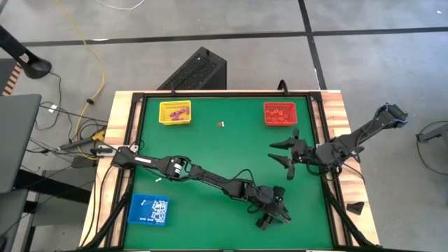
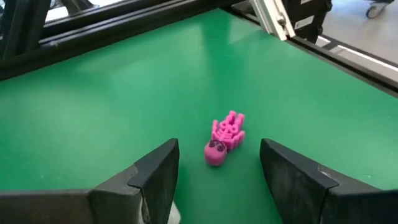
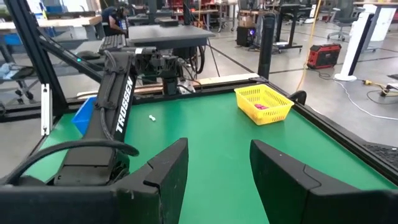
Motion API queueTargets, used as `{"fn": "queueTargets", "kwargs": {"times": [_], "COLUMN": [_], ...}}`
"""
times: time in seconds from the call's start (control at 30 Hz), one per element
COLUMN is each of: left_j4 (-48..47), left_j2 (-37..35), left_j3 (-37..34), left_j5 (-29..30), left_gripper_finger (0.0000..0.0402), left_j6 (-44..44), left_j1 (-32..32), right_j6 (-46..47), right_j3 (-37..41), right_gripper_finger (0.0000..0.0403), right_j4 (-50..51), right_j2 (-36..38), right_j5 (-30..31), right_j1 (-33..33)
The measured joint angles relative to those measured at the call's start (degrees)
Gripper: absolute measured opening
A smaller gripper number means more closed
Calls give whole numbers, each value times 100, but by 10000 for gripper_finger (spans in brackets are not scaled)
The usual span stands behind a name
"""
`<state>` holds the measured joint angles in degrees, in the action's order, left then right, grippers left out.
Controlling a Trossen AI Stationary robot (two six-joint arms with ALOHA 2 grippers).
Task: Sort Halloween decoration
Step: Put the pink skeleton toy into the yellow bin
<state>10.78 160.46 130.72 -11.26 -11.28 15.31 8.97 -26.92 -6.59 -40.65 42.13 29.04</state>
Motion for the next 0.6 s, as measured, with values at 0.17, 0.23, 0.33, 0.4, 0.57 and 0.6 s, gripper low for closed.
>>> {"fn": "queueTargets", "kwargs": {"times": [0.17, 0.23, 0.33, 0.4, 0.57, 0.6], "left_j4": [-68, -72, -76, -76, -73, -72], "left_j2": [0, 0, 0, 0, 0, 0], "left_j3": [2, 2, 2, 2, 2, 2], "left_j5": [-56, -150, -178, -187, -161, -154], "left_gripper_finger": [207, 196, 178, 170, 155, 151], "left_j6": [-36, -89, -99, -95, -95, -95], "left_j1": [2, 2, 2, 2, 2, 2], "right_j6": [2, 2, 2, 2, 1, 2], "right_j3": [0, 0, 0, 0, 0, 0], "right_gripper_finger": [202, 202, 202, 202, 202, 202], "right_j4": [-7, -16, -8, -13, -11, -11], "right_j2": [3, 5, 5, 5, 5, 5], "right_j5": [0, -1, -5, -5, -5, -5], "right_j1": [-34, -33, -33, -33, -33, -33]}}
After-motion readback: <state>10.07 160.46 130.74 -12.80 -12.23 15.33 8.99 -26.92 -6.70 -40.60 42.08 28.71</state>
